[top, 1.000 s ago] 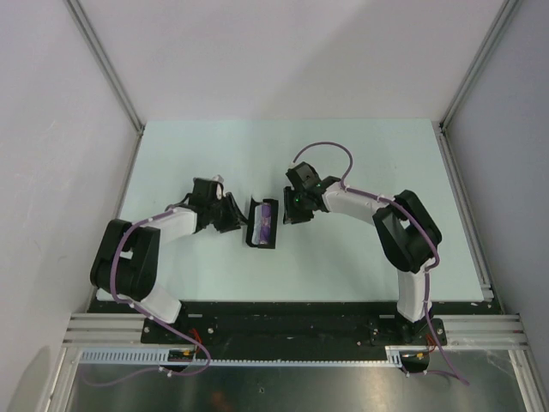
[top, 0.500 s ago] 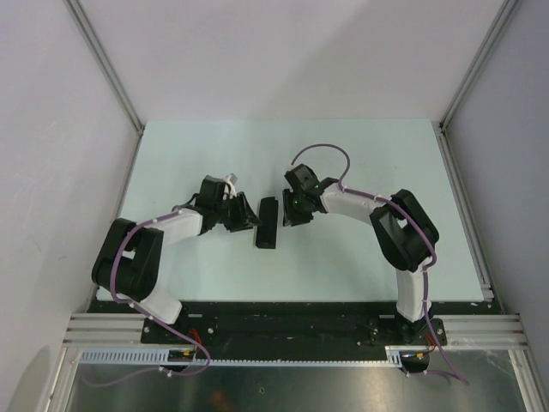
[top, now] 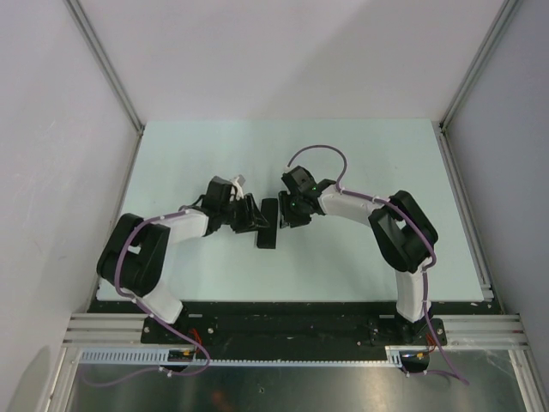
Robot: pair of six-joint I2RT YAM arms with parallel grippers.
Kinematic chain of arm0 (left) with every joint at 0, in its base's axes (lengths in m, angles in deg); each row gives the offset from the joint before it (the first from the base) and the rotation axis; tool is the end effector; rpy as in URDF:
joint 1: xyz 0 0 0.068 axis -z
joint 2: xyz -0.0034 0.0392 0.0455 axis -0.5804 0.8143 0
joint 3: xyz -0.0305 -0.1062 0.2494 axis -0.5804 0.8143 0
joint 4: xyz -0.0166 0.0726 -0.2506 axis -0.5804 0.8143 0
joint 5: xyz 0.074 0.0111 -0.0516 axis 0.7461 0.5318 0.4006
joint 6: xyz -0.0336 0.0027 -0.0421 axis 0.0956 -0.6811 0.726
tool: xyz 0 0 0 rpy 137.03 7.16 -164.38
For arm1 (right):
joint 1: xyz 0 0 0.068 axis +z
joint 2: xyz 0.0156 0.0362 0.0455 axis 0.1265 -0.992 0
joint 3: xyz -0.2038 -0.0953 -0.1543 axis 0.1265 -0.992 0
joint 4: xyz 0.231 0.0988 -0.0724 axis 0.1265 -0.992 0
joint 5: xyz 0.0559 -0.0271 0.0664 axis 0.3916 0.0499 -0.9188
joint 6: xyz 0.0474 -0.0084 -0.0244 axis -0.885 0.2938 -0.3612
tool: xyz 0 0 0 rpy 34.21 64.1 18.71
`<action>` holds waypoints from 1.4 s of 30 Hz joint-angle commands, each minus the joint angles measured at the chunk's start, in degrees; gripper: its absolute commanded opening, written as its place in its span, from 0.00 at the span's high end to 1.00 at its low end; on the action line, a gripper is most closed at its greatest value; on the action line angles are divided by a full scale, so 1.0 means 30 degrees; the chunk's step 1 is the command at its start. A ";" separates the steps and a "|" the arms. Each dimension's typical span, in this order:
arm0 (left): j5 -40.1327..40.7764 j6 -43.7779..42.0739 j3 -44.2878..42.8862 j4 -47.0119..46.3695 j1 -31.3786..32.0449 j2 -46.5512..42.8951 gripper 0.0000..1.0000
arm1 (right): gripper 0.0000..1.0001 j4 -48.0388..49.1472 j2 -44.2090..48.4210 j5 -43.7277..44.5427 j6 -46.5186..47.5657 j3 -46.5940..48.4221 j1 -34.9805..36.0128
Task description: Organize the sunglasses
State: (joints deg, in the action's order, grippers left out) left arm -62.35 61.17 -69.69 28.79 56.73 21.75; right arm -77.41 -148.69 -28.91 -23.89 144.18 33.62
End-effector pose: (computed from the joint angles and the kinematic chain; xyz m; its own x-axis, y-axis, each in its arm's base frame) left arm 0.2830 -0.1261 0.1525 -0.9028 -0.2215 -0.3687 0.0787 0.7578 -0.6478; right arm 0.3116 0.2740 0.1719 -0.8995 -0.1336 -0.4160 -0.2827 0.9039 0.3210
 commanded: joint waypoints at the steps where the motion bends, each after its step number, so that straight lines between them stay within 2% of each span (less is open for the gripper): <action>1: -0.0538 -0.0277 -0.0467 -0.0483 0.0472 0.0554 0.48 | 0.56 -0.0031 0.1283 0.0858 0.0311 0.0024 0.0083; 24: 0.1600 0.0221 -0.0790 -0.0015 0.1849 0.1375 0.49 | 0.56 0.0613 0.1519 0.0859 0.0340 0.0053 0.0054; 42: 0.2216 0.0045 -0.1200 0.0542 0.2290 0.1727 0.51 | 0.57 -0.0089 -0.0502 0.1327 0.0809 0.0024 0.0200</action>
State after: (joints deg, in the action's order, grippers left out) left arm -56.84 61.39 -72.26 28.58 62.05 24.88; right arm -76.82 -147.57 -26.44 -22.75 144.22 33.73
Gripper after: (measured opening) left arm 0.494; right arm 0.431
